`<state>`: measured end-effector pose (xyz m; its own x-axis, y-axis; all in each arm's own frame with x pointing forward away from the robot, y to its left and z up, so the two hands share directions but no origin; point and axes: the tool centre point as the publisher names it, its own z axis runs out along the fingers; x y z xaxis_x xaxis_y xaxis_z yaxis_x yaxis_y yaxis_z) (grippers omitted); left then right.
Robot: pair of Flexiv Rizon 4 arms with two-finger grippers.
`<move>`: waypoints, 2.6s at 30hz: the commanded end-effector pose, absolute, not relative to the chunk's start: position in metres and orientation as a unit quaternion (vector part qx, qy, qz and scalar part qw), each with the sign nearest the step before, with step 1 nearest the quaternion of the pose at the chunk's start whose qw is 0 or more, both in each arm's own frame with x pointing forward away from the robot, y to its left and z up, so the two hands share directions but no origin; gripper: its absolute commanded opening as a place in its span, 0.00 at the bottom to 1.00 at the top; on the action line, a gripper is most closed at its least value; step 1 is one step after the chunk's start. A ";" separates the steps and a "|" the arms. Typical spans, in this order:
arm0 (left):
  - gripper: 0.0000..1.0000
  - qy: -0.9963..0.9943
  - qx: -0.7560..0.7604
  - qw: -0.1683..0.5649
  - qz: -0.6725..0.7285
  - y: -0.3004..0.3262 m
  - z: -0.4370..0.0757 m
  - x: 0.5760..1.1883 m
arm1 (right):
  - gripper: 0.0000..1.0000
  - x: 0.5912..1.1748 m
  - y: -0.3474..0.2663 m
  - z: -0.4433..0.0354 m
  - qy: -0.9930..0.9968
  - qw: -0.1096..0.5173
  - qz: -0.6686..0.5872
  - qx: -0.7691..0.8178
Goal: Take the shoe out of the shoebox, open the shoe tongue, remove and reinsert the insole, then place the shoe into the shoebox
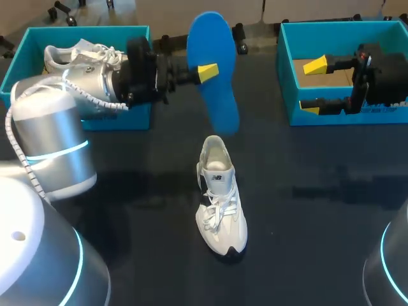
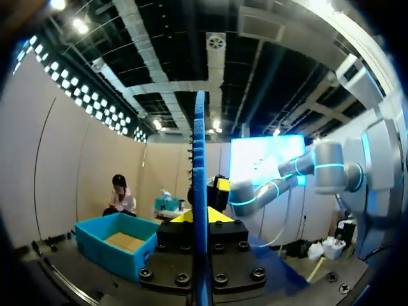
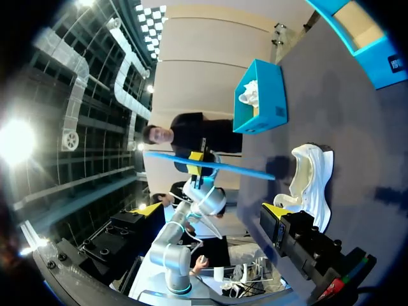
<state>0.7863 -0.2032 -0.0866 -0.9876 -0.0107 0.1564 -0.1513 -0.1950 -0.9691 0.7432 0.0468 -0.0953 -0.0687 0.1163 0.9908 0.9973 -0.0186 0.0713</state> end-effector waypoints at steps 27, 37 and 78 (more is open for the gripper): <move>0.00 -0.607 0.408 0.400 0.552 -0.208 -0.091 0.773 | 1.00 0.742 0.047 -0.095 -0.540 0.446 -0.492 -0.518; 0.00 -0.560 0.422 0.459 0.545 -0.211 -0.111 0.775 | 1.00 0.742 0.047 -0.095 -0.540 0.446 -0.492 -0.518; 0.00 -0.506 0.446 0.485 0.557 -0.225 -0.143 0.792 | 1.00 0.748 0.101 -0.059 -0.618 0.276 -0.355 -0.644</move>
<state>0.7884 -0.2212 -0.1379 -0.1307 0.0820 0.9880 -0.9913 -0.0243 -0.1291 0.7470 0.0958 -0.0672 -0.0377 0.4861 0.8731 0.9929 -0.0803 0.0876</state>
